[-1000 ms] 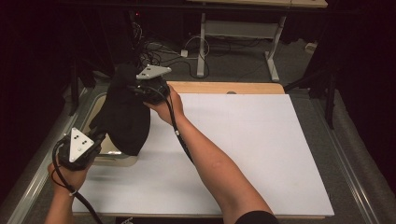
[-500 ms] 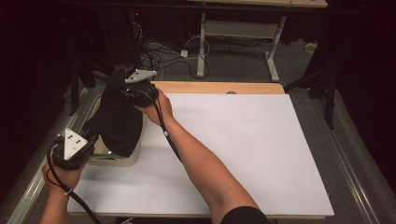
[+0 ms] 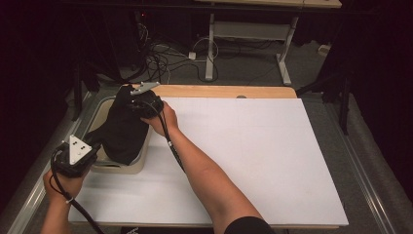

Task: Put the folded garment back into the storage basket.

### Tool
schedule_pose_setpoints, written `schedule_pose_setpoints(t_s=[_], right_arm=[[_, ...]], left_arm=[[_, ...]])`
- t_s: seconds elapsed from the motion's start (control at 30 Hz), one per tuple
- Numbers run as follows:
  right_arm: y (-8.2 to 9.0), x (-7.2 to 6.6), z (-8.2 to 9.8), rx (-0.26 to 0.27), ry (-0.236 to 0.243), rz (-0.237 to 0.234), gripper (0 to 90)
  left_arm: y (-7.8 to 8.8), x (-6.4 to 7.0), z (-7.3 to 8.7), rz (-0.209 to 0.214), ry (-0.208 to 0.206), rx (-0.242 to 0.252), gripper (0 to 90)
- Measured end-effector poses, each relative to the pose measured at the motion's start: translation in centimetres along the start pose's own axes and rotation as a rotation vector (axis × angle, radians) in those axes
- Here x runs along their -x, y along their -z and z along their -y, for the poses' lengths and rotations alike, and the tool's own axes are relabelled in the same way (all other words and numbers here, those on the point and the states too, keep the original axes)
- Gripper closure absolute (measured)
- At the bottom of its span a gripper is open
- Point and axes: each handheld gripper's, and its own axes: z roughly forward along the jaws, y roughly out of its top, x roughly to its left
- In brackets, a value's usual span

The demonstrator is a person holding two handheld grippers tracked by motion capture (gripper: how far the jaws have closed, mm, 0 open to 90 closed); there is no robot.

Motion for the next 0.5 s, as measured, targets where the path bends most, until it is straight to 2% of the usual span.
schedule_pose_setpoints(t_s=[0.3, 0.5], right_arm=[[-1.0, 0.1, 1.4, -0.045, -0.014, -0.008, 74.7], [-1.1, 0.0, 1.6, -0.063, -0.024, -0.004, 72.4]], left_arm=[[-0.1, 0.1, 0.2, 0.016, 0.01, -0.017, 70.4], [0.0, 0.0, 0.2, 0.011, 0.036, -0.011, 62.5]])
